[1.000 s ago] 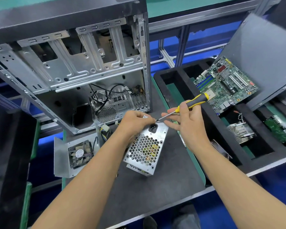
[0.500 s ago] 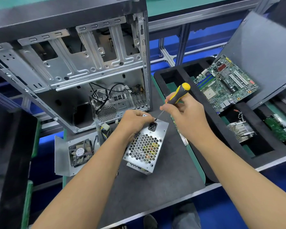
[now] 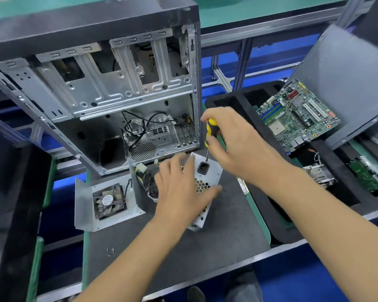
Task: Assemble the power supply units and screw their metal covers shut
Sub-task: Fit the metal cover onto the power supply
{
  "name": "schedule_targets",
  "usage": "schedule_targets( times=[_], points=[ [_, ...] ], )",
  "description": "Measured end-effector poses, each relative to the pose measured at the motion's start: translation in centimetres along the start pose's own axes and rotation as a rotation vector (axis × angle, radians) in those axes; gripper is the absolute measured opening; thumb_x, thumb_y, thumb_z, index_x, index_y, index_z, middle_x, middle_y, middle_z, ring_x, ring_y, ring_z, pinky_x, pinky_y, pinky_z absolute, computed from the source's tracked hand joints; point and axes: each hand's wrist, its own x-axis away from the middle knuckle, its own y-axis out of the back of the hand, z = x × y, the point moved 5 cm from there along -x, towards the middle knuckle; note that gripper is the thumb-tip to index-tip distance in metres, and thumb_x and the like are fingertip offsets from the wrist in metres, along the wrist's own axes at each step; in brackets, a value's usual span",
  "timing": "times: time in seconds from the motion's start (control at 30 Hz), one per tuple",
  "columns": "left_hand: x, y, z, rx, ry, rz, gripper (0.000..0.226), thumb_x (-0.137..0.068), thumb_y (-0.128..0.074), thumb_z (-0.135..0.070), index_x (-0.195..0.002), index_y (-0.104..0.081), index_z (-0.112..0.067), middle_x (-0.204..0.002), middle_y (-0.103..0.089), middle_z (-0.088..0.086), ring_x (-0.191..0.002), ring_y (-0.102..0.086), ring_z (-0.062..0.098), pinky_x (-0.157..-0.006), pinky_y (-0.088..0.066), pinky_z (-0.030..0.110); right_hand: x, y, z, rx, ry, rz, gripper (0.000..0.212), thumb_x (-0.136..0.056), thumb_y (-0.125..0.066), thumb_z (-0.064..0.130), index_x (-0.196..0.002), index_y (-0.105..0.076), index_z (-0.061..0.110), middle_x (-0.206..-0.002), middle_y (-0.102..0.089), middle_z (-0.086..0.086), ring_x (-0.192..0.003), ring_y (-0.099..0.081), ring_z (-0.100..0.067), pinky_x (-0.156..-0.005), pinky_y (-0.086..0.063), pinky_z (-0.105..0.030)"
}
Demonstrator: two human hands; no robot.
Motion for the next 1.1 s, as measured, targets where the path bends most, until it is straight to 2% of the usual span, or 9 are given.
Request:
schedule_targets(
  times=[0.07, 0.2, 0.37, 0.5, 0.63, 0.7, 0.77, 0.93, 1.1],
  points=[
    [1.5, -1.2, -0.2, -0.112, -0.059, 0.041, 0.092, -0.071, -0.056, -0.075, -0.142, -0.045, -0.019, -0.144, -0.039, 0.003, -0.126, -0.032, 0.029, -0.1, -0.031, 0.043, -1.3, 0.6, 0.6, 0.121, -0.01, 0.103, 0.018, -0.092, -0.06, 0.018, -0.105, -0.048, 0.018, -0.091, -0.05, 0.001, -0.081, -0.05, -0.024, -0.071, -0.041, -0.037],
    [1.5, -1.4, -0.2, -0.18, -0.096, -0.018, 0.079, -0.076, -0.062, -0.06, -0.137, -0.052, -0.011, -0.141, -0.048, 0.01, -0.12, -0.047, 0.033, -0.093, -0.041, 0.042, -3.6, 1.1, 1.0, 0.445, -0.112, 0.305, 0.031, -0.097, -0.055, 0.042, -0.095, -0.035, 0.018, -0.073, -0.042, 0.001, -0.068, -0.044, -0.027, -0.058, -0.029, -0.035],
    [1.6, -1.7, -0.2, -0.244, -0.126, -0.027, 0.079, -0.073, -0.06, -0.058, -0.132, -0.058, -0.006, -0.133, -0.055, 0.013, -0.111, -0.053, 0.033, -0.086, -0.047, 0.041, -5.5, 1.2, 1.9, 0.452, -0.076, 0.546, 0.016, -0.098, -0.049, 0.024, -0.108, -0.055, 0.013, -0.106, -0.046, -0.006, -0.096, -0.052, -0.031, -0.088, -0.046, -0.047],
    [1.5, -1.5, -0.1, -0.236, -0.113, -0.003, 0.08, -0.073, -0.057, -0.059, -0.134, -0.055, -0.008, -0.135, -0.053, 0.011, -0.109, -0.051, 0.033, -0.088, -0.045, 0.041, -5.7, 1.2, 1.1, 0.819, -0.078, 0.634, 0.031, -0.106, -0.038, 0.039, -0.118, -0.046, 0.011, -0.1, -0.051, -0.012, -0.091, -0.054, -0.037, -0.075, -0.046, -0.043],
    [1.4, -1.7, -0.1, -0.248, -0.102, 0.007, 0.081, -0.074, -0.057, -0.061, -0.136, -0.054, -0.009, -0.136, -0.052, 0.01, -0.106, -0.051, 0.032, -0.086, -0.044, 0.039, -4.9, 1.1, 1.8, 0.686, -0.046, 0.73, 0.025, -0.105, -0.043, 0.029, -0.121, -0.047, 0.01, -0.113, -0.045, -0.008, -0.087, -0.047, -0.02, -0.084, -0.039, -0.035],
    [1.5, -1.7, -0.2, -0.247, -0.099, 0.007, 0.081, -0.073, -0.057, -0.061, -0.135, -0.054, -0.009, -0.135, -0.052, 0.009, -0.104, -0.05, 0.032, -0.085, -0.044, 0.039, -5.2, 0.7, 2.3, 0.682, -0.052, 0.722, 0.022, -0.102, -0.042, 0.012, -0.123, -0.051, 0.012, -0.115, -0.048, -0.01, -0.093, -0.053, -0.021, -0.083, -0.043, -0.035],
    [1.5, -1.7, -0.1, -0.236, -0.093, 0.004, 0.082, -0.073, -0.057, -0.061, -0.136, -0.053, -0.01, -0.136, -0.051, 0.009, -0.105, -0.05, 0.032, -0.086, -0.044, 0.039, -5.4, 0.1, 2.2, 0.8, -0.075, 0.712, 0.042, -0.102, -0.038, 0.005, -0.139, -0.045, 0.023, -0.11, -0.049, -0.011, -0.103, -0.055, -0.032, -0.074, -0.045, -0.038],
    [1.4, -1.7, 0.1, -0.215, -0.082, 0.001, 0.081, -0.072, -0.057, -0.06, -0.136, -0.053, -0.01, -0.136, -0.051, 0.009, -0.104, -0.049, 0.032, -0.087, -0.044, 0.039, -5.4, 0.4, 2.1, 0.799, -0.065, 0.757, 0.021, -0.104, -0.04, 0.019, -0.12, -0.05, 0.01, -0.119, -0.044, -0.012, -0.1, -0.046, -0.03, -0.086, -0.045, -0.043],
    [1.4, -1.8, 0.1, -0.204, -0.082, -0.013, 0.08, -0.071, -0.058, -0.059, -0.135, -0.054, -0.011, -0.135, -0.051, 0.009, -0.104, -0.049, 0.032, -0.086, -0.045, 0.038, -5.4, 0.1, 1.9, 0.834, -0.19, 0.732, 0.022, -0.104, -0.042, 0.02, -0.124, -0.048, 0.013, -0.101, -0.046, -0.011, -0.081, -0.051, -0.031, -0.07, -0.044, -0.04]
  ],
)
